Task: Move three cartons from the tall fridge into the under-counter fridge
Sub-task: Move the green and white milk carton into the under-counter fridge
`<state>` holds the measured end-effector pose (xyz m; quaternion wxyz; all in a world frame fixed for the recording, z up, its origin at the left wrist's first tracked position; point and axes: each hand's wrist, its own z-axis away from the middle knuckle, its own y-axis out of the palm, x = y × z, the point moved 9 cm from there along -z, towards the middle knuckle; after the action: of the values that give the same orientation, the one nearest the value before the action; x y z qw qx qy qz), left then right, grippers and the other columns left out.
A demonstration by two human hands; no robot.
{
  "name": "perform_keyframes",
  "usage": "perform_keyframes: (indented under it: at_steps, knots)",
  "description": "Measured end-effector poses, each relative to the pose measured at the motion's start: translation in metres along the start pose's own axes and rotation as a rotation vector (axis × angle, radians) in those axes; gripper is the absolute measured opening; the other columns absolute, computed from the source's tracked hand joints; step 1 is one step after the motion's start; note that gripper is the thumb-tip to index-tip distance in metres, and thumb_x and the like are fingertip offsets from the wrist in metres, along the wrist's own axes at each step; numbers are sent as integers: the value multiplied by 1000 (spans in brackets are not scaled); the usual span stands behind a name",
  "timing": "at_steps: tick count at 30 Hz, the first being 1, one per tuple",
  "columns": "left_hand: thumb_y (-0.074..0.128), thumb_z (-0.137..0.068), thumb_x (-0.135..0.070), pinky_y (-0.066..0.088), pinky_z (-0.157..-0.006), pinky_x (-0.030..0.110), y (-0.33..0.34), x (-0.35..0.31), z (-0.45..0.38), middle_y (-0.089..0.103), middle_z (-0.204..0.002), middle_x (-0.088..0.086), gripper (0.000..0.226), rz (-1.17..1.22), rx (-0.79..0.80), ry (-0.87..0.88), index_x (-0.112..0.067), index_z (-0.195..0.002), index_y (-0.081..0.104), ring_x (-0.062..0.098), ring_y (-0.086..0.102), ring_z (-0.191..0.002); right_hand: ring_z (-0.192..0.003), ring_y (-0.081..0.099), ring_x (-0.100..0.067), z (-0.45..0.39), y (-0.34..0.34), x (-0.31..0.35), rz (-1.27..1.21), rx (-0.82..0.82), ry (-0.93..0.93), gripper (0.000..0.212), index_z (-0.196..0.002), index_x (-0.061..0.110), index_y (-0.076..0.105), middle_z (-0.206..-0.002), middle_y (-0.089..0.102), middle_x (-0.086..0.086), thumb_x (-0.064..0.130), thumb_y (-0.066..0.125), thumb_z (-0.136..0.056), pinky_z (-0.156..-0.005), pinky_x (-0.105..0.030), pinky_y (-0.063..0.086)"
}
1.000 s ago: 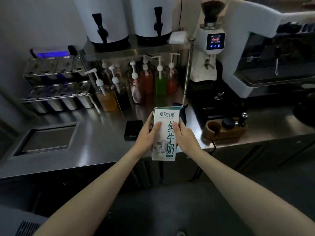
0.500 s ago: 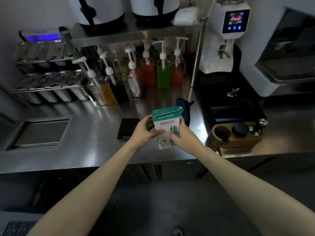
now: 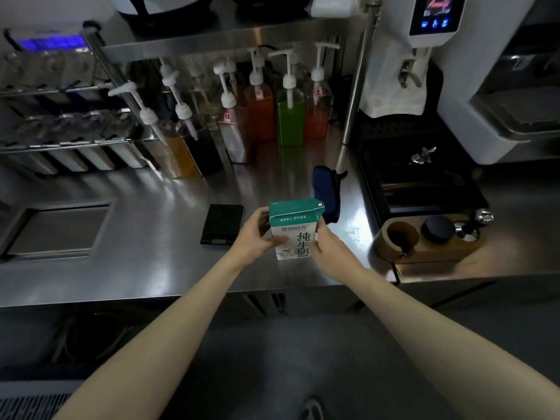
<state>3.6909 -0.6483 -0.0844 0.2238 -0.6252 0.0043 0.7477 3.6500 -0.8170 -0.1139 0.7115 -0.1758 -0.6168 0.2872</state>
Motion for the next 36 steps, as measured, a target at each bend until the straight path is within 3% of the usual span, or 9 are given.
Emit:
perform_keyframes:
  at_steps: [3, 7, 9, 11, 13, 21, 26, 30, 36]
  knots:
    - [83, -81, -4, 54, -101, 20, 0, 3, -2, 61, -140, -4, 71, 9, 12, 12, -15, -142, 49, 8, 56, -133, -115, 65, -21, -4, 1, -5, 22, -3, 5, 60, -146, 51, 14, -137, 60, 5, 19, 44, -103, -89, -42, 61]
    - [85, -79, -5, 51, -103, 17, 1, 4, 3, 57, -143, -5, 87, 37, 12, 27, -16, -152, 40, 0, 55, -127, -108, 61, -11, -4, 2, -10, 48, -28, 6, 70, -152, 49, 6, -137, 56, 10, 16, 42, -102, -76, -15, 49]
    - [86, -78, -6, 49, -107, 20, -1, 7, 9, 53, -150, -1, 95, 57, -12, 24, -14, -157, 33, 7, 51, -135, -117, 58, -12, 1, 8, -9, -3, -40, 15, 77, -156, 46, 2, -144, 51, 10, 11, 42, -101, -85, -23, 52]
    - [87, -78, -9, 42, -118, 34, -3, 13, 17, 47, -157, 5, 98, 43, -31, 5, -12, -159, 31, 17, 45, -144, -129, 54, -17, 8, 15, -10, -28, -61, 16, 78, -159, 41, 1, -154, 45, 5, 10, 44, -102, -100, -38, 54]
    - [88, -79, -11, 39, -121, 42, -4, 22, 25, 45, -158, 9, 96, 24, -47, -21, -12, -158, 33, 22, 44, -146, -135, 51, -21, 13, 20, -13, -9, -91, 20, 75, -161, 36, 1, -158, 38, 0, 15, 44, -104, -106, -45, 51]
    - [71, -96, -17, 49, -112, 42, -21, 61, 73, 59, -145, 9, 58, 74, -104, -87, -9, -149, 48, 21, 57, -133, -142, 40, -23, 48, 57, -21, -35, -182, 90, 64, -160, 37, 4, -161, 27, 1, 28, 40, -108, -110, -38, 41]
    - [59, -104, -15, 55, -91, 20, -27, 88, 102, 64, -137, 6, 41, 78, -86, -86, -10, -144, 54, 12, 62, -122, -139, 43, -29, 77, 88, -12, 44, -178, 145, 63, -163, 27, 3, -161, 26, -4, 30, 36, -109, -108, -46, 44]
    - [57, -104, -13, 55, -101, 37, -31, 118, 122, 66, -135, 5, 34, 68, -61, -108, -12, -139, 57, 19, 63, -125, -140, 42, -34, 100, 132, -7, 109, -161, 160, 60, -162, 13, 12, -163, 23, -7, 27, 36, -109, -107, -49, 44]
    - [52, -105, -7, 49, -107, 43, -25, 165, 136, 70, -123, -2, 27, 22, -26, -183, -24, -126, 58, 18, 65, -123, -132, 50, -34, 108, 184, -15, 121, -90, 199, 63, -159, 8, 22, -157, 29, -10, 6, 45, -100, -108, -45, 44]
